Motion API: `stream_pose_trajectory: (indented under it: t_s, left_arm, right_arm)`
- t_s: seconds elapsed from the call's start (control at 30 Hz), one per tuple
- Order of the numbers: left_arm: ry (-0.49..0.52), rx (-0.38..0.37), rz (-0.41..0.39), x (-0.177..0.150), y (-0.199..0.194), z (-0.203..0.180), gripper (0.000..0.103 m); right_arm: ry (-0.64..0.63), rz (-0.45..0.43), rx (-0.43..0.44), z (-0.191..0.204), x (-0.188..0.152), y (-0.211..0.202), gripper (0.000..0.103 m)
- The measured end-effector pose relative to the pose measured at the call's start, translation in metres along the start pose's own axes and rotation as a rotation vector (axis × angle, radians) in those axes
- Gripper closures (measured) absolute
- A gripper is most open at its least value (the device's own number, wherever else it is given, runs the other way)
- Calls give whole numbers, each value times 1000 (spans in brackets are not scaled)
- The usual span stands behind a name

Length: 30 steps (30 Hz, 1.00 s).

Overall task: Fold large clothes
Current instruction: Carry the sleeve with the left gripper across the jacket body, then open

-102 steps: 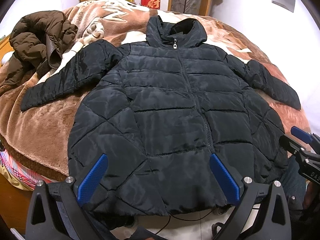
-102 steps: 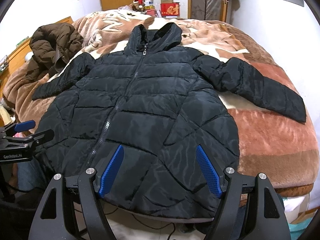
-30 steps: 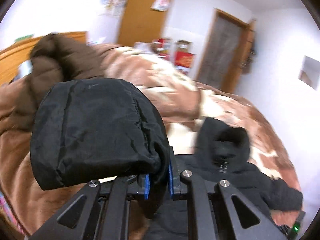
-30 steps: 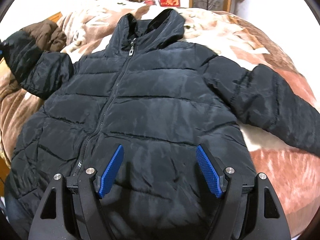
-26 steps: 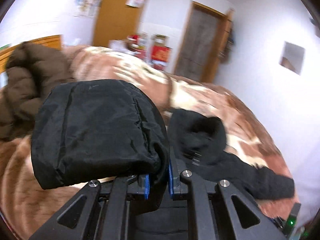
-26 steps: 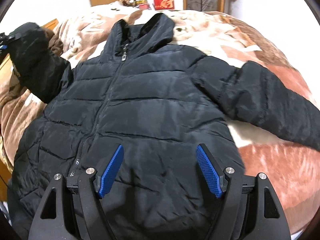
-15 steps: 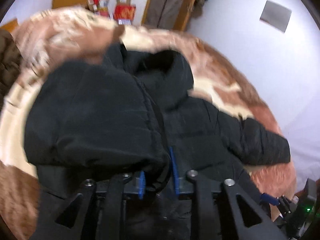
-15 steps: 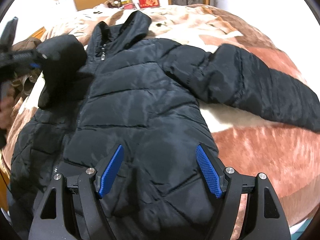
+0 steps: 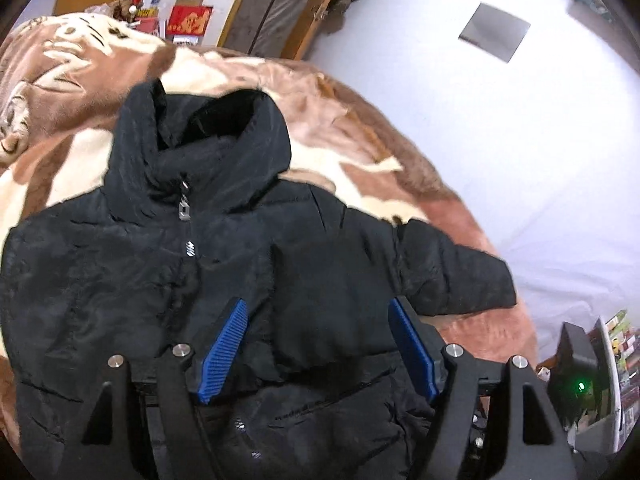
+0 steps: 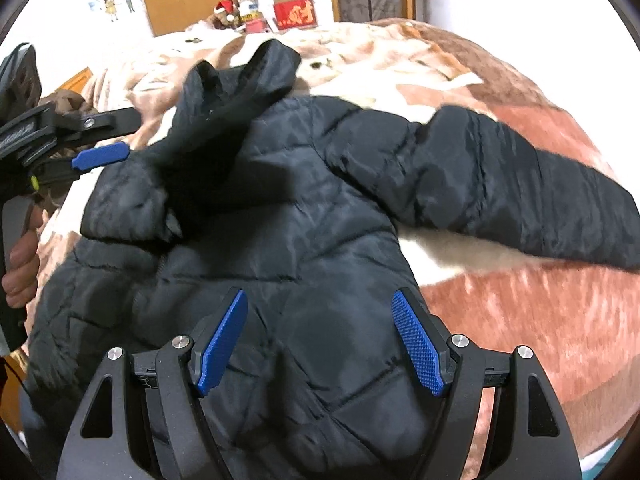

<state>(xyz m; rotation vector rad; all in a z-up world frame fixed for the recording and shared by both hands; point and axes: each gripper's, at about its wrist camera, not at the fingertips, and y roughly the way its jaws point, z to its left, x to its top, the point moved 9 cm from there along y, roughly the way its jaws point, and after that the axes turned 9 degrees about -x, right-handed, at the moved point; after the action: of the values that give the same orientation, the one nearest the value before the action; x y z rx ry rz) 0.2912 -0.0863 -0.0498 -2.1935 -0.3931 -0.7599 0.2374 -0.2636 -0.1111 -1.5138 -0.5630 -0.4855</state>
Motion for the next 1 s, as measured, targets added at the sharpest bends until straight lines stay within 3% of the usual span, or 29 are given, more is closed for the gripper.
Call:
stream_pose_trajectory:
  t_s: [0.13,0.2,0.3,0.4,0.47,0.53,0.67,0.83,0.93,1.0]
  left_arm:
    - [1,23,-48,14,-26,18,25]
    - [8,105,-81,19,-40,42,25]
    - [-77,259,-62,17,-49,108,26]
    - [-151,380,-39,6,-55,169,27]
    - [-221,420,-9,-9,-53,202,28]
    - [-272,426,11,-24,-48,222,29]
    - [-235,422,22,-33,-44,215,29]
    - [-156,377,-40,-5,-59,196,29]
    - [-90,461,-71,20,-65,211,29]
    - [-108,505,-50,26,-57,234,29]
  right_arm:
    - [27,-7,29,12,18,8,28]
    - [40,7,46,18,27,19,28]
    - [38,28,50,27,36,39,29]
    - [21,88,57,38,42,74,43]
    - [-17,147,32,45,41,107,49]
    - [-42,146,9,44,50,127,50]
    - [-39,133,-39,37,81,141,50]
    - [-30,40,-59,32,90,105,50]
    - [-56,-36,-57,40,103,95,50]
    - [-82,-26,-48,51,111,109,50]
